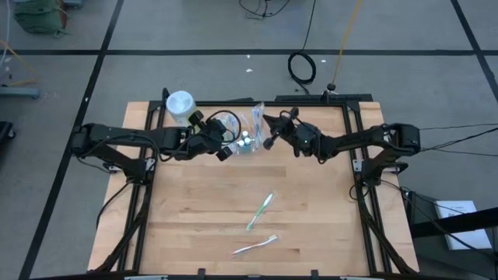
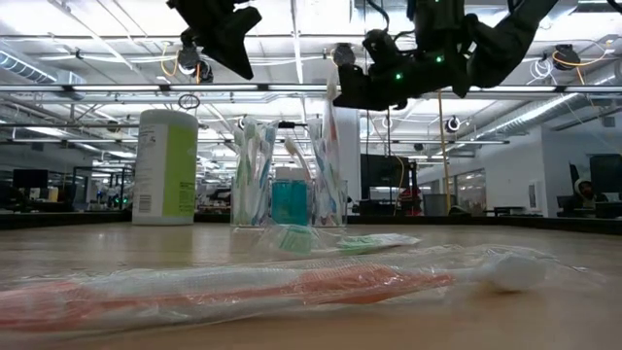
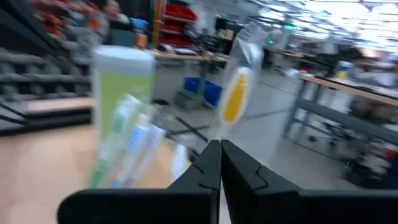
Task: Pick & Place toothbrushing station
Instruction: Put the orange toothbrush into the transparent organizer
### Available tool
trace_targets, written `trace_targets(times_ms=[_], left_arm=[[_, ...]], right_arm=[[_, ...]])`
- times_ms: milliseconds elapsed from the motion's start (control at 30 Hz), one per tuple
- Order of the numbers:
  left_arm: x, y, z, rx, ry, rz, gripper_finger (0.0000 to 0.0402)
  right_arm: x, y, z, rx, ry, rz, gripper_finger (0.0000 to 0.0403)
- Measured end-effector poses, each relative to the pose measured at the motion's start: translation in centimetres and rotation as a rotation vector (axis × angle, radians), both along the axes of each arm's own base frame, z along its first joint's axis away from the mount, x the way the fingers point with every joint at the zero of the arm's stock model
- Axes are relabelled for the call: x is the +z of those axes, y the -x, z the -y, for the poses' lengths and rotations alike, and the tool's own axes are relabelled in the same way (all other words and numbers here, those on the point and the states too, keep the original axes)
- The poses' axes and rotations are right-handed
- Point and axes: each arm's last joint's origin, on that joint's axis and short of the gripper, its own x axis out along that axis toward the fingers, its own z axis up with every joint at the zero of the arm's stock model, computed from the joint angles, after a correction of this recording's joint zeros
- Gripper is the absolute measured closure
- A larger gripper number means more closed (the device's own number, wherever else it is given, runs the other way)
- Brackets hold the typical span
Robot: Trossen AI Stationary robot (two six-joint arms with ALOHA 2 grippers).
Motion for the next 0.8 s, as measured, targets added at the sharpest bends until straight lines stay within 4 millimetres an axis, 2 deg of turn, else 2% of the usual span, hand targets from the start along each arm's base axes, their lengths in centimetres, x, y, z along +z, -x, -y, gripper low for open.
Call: trace_targets(times_ms=[100, 233, 800], left_arm=[[-0.2, 0.0, 0.0, 0.000, 0.000, -0.007, 0.0376], [-0.2, 0.0, 0.0, 0.000, 0.000, -0.008, 0.0376], [-0.4, 0.2, 0.0, 0.014, 0.013, -0.016, 0.0376]], right_arm=[[-0.1, -0.2, 0.2, 0.069, -0.011, 0.025, 0.0403], [-0.3, -0.2, 0.3, 0.070, -0.050, 0.036, 0.0403], [-3.0, 0.1, -0.1, 0.057, -0.207, -0.179, 0.0403]])
